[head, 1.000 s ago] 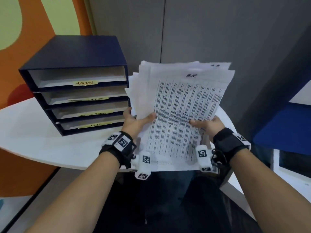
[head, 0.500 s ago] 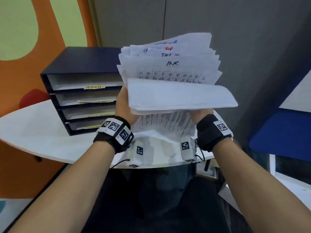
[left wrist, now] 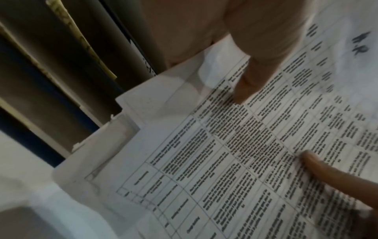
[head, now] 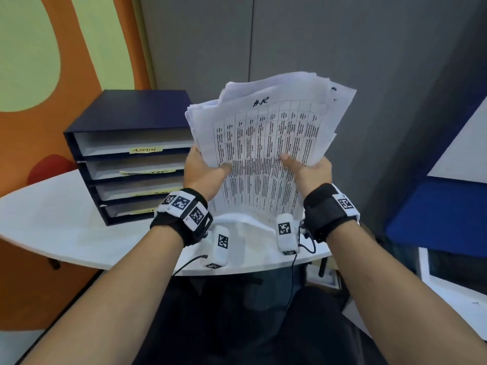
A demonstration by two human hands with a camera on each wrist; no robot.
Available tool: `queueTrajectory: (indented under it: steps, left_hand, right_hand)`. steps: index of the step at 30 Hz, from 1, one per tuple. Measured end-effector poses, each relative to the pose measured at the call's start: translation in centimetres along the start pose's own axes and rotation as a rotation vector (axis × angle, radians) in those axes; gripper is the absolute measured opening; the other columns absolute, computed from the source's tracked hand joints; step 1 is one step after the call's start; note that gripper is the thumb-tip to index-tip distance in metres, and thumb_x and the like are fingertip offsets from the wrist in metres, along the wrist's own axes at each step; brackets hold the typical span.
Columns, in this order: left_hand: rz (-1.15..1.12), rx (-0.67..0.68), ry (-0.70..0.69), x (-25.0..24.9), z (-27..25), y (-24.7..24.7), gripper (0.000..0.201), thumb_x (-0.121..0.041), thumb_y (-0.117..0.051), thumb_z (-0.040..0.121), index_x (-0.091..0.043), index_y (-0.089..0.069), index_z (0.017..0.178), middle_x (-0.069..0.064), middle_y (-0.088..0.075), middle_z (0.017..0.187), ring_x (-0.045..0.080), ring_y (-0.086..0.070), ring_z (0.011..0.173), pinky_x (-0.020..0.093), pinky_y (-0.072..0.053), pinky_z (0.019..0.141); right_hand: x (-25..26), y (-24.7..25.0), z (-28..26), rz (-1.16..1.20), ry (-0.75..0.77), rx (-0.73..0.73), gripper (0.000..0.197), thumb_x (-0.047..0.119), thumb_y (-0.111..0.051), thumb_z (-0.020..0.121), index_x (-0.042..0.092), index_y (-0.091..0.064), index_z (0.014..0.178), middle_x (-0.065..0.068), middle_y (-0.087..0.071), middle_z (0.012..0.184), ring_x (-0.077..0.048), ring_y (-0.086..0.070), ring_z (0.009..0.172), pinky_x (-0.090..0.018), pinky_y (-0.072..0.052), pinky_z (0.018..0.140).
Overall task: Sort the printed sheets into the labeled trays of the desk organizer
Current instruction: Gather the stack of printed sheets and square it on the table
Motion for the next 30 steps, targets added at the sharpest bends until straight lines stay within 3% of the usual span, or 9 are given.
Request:
queueTrajectory:
  steps: [4,8,9,11,16,19,22,27,30]
  left_hand:
    - [0.009,-0.003,0.010,2.3,-0.4,-0.2,0.075,-0.033,-0.090,0.066,-0.019,-0.049,0.126,-0.005,-0.066,0.118,0.012,-0.064,0.108,0.029,-0.053,0.090]
    - [0.179,0.050,-0.018,4.4,-0.8,-1.1,0.062,-0.020,-0.078,0.082,-0.007,-0.053,0.137,0.010,-0.061,0.135,0.011,-0.056,0.121,-0.001,-0.033,0.097]
    - [0.203,0.008,-0.060,4.3,-0.6,-1.1,0.055,-0.013,-0.074,0.085,-0.006,-0.054,0.135,0.011,-0.061,0.133,0.008,-0.055,0.116,0.001,-0.035,0.098]
    - [0.101,-0.068,-0.072,3.2,-0.4,-0.9,0.045,-0.010,-0.072,0.088,-0.009,-0.055,0.130,0.001,-0.065,0.121,0.003,-0.060,0.101,0.014,-0.051,0.090]
    - [0.027,-0.094,-0.139,0.2,-0.8,-0.7,0.041,-0.019,-0.073,0.088,-0.024,-0.046,0.117,-0.021,-0.061,0.106,-0.015,-0.058,0.093,0.002,-0.048,0.070]
    - [0.120,-0.028,-0.070,1.9,-1.8,-1.2,0.043,-0.021,-0.072,0.089,-0.026,-0.045,0.122,-0.018,-0.061,0.111,0.001,-0.061,0.095,0.008,-0.049,0.072]
    - [0.290,0.080,-0.039,3.4,-2.7,-2.2,0.043,-0.019,-0.062,0.096,-0.018,-0.042,0.133,-0.010,-0.057,0.111,0.021,-0.063,0.100,0.031,-0.054,0.081]
    - [0.371,0.105,-0.001,1.5,-0.7,-2.4,0.035,-0.004,-0.056,0.096,-0.017,-0.037,0.122,-0.008,-0.055,0.100,0.008,-0.058,0.080,0.009,-0.043,0.058]
    - [0.408,0.230,0.143,1.9,0.0,-2.4,0.050,-0.007,-0.061,0.094,-0.011,-0.030,0.133,0.003,-0.056,0.115,0.022,-0.060,0.099,0.029,-0.050,0.079]
  right_hand:
    - [-2.5,0.4,-0.9,-0.083,-0.105,0.084,0.044,0.015,-0.082,0.075,0.016,-0.061,0.113,0.005,-0.072,0.104,-0.007,-0.070,0.094,-0.027,-0.058,0.080]
    - [-3.9,0.3,-1.0,-0.184,-0.101,0.017,0.031,0.009,-0.076,0.079,0.007,-0.064,0.108,-0.005,-0.071,0.104,-0.019,-0.067,0.095,-0.032,-0.053,0.079]
    - [-3.7,0.2,-0.9,-0.189,-0.097,0.005,0.025,0.007,-0.074,0.081,0.008,-0.064,0.104,-0.004,-0.070,0.102,-0.018,-0.067,0.094,-0.031,-0.052,0.078]
    - [-2.5,-0.1,-0.7,-0.125,-0.067,0.024,0.026,0.006,-0.072,0.083,0.017,-0.061,0.104,0.006,-0.069,0.101,-0.007,-0.067,0.093,-0.023,-0.055,0.078]
    - [0.0,0.3,0.0,-0.076,0.012,0.014,0.037,0.010,-0.076,0.081,0.017,-0.058,0.113,0.010,-0.067,0.108,-0.001,-0.064,0.100,-0.016,-0.054,0.084]
    - [-2.2,0.7,-0.9,-0.133,-0.056,0.047,0.036,0.009,-0.074,0.082,0.013,-0.060,0.115,0.007,-0.069,0.108,-0.001,-0.066,0.096,-0.023,-0.056,0.084]
    - [-4.9,1.2,-2.0,-0.257,-0.136,0.060,0.034,0.009,-0.071,0.085,0.012,-0.064,0.118,0.006,-0.069,0.107,0.001,-0.065,0.090,-0.033,-0.055,0.089]
    - [-3.7,1.5,0.0,-0.381,-0.166,0.127,0.040,0.007,-0.072,0.083,0.015,-0.059,0.120,0.005,-0.068,0.111,-0.012,-0.066,0.098,-0.034,-0.053,0.089]
    - [-4.0,2.1,0.9,-0.555,-0.281,0.213,0.050,0.013,-0.077,0.078,0.014,-0.054,0.122,-0.001,-0.067,0.116,-0.021,-0.065,0.104,-0.037,-0.053,0.091]
Point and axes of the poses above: each hand's wrist, its own z-axis towards the middle knuckle, its own y-axis out of the back of the hand, x = y × z, the point moved 3 cm from there along z, towards the middle knuckle
